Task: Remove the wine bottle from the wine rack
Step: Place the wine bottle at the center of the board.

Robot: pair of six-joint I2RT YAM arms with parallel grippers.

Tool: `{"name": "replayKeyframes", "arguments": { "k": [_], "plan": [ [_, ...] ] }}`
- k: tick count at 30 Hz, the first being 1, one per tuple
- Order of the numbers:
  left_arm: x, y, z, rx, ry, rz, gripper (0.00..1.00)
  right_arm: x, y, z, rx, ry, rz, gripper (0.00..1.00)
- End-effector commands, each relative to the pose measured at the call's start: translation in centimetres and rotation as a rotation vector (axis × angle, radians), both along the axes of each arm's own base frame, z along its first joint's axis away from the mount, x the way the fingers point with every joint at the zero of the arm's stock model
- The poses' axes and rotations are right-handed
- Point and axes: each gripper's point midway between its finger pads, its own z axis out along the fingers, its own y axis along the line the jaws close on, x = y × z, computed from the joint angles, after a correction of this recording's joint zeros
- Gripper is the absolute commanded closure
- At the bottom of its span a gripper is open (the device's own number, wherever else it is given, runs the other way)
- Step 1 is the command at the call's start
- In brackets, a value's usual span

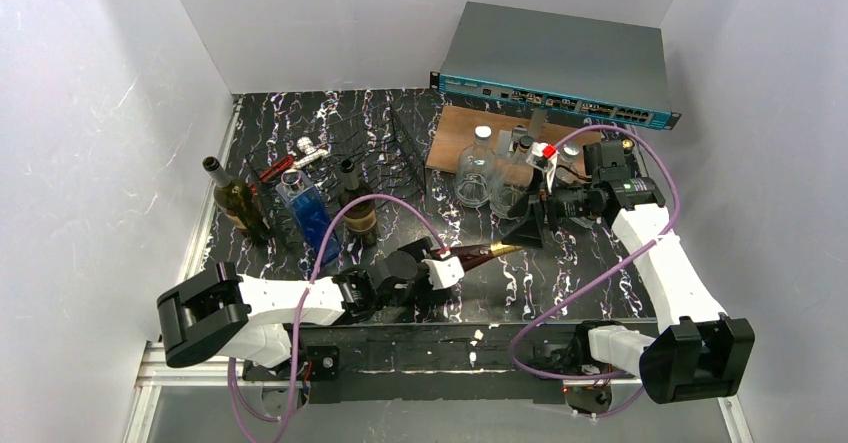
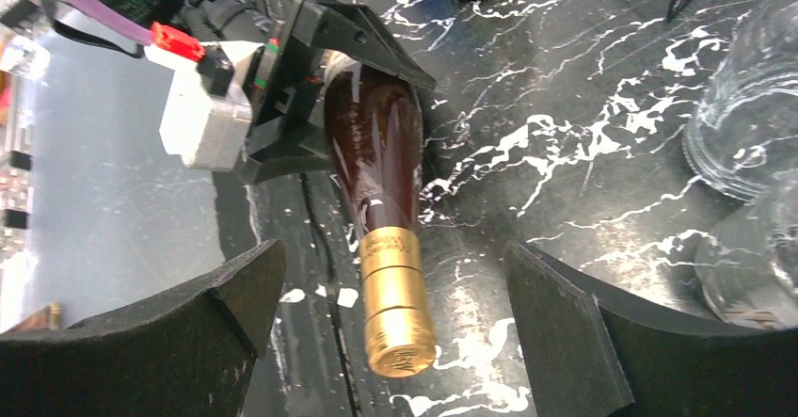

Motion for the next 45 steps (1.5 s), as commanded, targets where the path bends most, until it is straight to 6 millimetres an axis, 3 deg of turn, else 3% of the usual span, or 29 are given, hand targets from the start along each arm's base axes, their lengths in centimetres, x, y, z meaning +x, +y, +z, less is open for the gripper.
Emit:
{"name": "replayKeyframes", "arguments": {
  "k": [1,16,45],
  "plan": [
    [1.0,-1.4,5.2,-0.221,-0.039,0.058,1.0,-0.6,0.7,1.9,0.087,0.042,0.015,0.06],
    [1.3,-1.8,7.0,-0.326,-0.018,0.105,1.0,0.2,0.7,-0.3,0.077,0.15,-0.097,0.08],
    [1.2,-4.0,7.5,-0.46,0.068,0.118,1.0,0.7,1.8,1.3,0.177,0.229,-0.043,0.21]
  ]
}}
